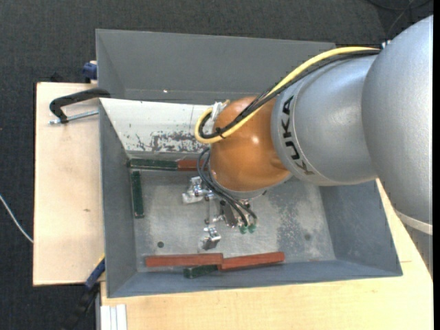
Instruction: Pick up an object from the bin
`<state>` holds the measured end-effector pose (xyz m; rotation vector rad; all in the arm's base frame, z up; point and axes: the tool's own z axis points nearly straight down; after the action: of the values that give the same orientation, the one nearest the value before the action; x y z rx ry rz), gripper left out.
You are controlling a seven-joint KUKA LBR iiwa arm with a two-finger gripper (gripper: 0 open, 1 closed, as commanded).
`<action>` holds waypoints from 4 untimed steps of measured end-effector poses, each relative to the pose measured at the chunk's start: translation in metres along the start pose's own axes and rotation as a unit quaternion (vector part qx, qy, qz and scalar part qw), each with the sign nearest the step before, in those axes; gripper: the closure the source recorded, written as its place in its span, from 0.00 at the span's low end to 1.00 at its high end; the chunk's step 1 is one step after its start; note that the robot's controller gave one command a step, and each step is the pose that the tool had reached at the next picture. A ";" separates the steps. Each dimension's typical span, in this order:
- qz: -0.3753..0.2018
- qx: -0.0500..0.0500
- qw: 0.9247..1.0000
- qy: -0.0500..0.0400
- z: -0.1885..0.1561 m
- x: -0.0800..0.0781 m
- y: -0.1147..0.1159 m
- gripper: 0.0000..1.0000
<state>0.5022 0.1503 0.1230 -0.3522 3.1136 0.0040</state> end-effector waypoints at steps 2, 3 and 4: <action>-0.016 0.001 1.000 0.002 -0.063 -0.001 -0.132 0.00; -0.025 0.002 1.000 0.002 -0.053 -0.002 -0.098 0.00; -0.035 -0.002 0.999 0.002 -0.017 -0.007 -0.069 0.00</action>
Offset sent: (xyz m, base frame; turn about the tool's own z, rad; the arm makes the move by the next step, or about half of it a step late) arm 0.0323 -0.1329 0.0648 -0.0293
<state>0.5241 0.0842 0.1401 -0.4615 3.1029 0.0083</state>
